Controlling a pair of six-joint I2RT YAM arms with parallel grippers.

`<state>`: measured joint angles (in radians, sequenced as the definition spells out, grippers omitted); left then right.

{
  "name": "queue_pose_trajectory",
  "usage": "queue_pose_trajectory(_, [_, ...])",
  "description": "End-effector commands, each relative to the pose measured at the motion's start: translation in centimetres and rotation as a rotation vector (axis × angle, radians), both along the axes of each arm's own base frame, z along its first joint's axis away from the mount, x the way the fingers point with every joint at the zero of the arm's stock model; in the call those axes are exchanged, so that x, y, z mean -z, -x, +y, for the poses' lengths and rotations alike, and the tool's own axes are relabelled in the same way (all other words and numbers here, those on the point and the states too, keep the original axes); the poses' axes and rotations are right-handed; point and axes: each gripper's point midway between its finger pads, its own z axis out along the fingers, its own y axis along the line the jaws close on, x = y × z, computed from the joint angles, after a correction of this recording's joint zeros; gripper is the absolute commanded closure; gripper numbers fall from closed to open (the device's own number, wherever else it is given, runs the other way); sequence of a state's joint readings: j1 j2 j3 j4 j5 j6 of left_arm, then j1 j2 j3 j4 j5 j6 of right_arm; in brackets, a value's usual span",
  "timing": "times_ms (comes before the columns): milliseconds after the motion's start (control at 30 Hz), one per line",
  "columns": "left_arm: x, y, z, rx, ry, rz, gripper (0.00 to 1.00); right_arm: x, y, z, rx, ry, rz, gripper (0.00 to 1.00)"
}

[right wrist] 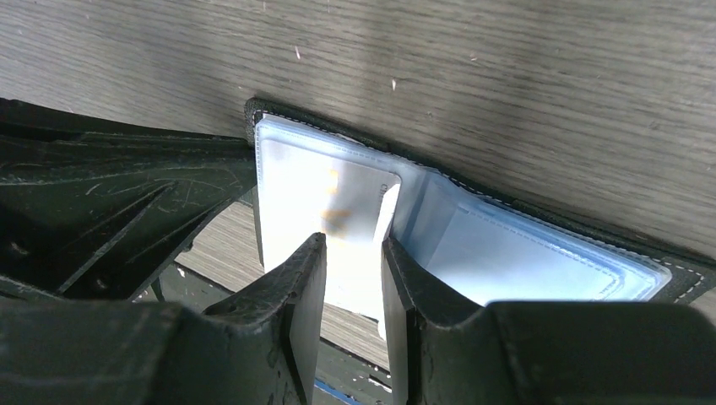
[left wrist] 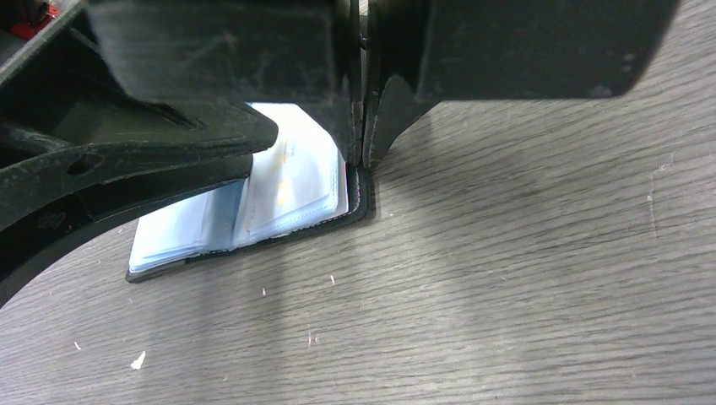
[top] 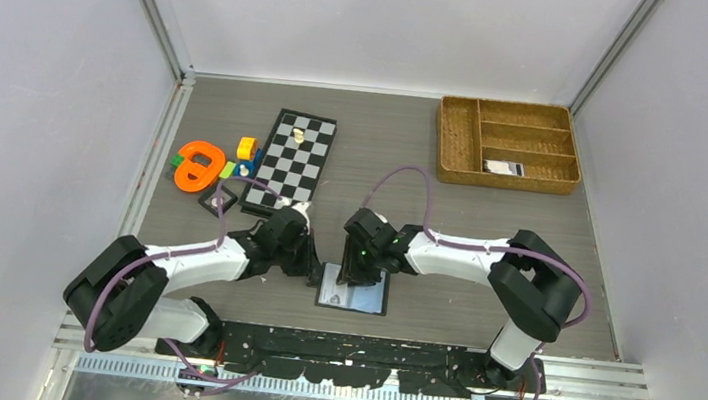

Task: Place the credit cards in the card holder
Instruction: Insert the credit card into the card holder, then pick up the credit card from the storage box.

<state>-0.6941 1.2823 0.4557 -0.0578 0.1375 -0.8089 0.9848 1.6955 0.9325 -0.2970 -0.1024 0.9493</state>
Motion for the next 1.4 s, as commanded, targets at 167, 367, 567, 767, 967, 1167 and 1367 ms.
queue_pose_trajectory(167, [0.6, 0.9, 1.4, -0.022, -0.056, 0.008, 1.0, -2.7, -1.2, 1.8, 0.005, -0.076, -0.086, 0.65])
queue_pose_trajectory(367, [-1.2, 0.5, 2.1, -0.051, -0.066, -0.032, 0.84, -6.3, -4.3, -2.2, 0.074, 0.076, -0.262, 0.52])
queue_pose_trajectory(567, [-4.2, -0.6, 3.6, -0.075, -0.132, -0.112, 0.32, -11.3, -9.9, -9.6, 0.272, 0.23, -0.382, 0.31])
queue_pose_trajectory(767, [-9.1, -2.8, 5.9, -0.028, -0.226, -0.189, 0.14, -15.3, -16.2, -19.9, 0.602, 0.283, -0.423, 0.33])
queue_pose_trajectory(967, [-13.6, -6.6, 7.8, 0.037, -0.23, -0.228, 0.13, -18.3, -22.1, -28.3, 0.918, 0.208, -0.476, 0.47])
queue_pose_trajectory(1167, [-14.8, -9.6, 10.7, 0.067, -0.374, -0.281, 0.13, -18.0, -26.5, -33.3, 1.101, 0.169, -0.465, 0.56])
queue_pose_trajectory(1367, [-14.5, -10.6, 12.1, 0.05, -0.459, -0.315, 0.13, -16.1, -29.7, -37.4, 1.245, 0.157, -0.445, 0.6])
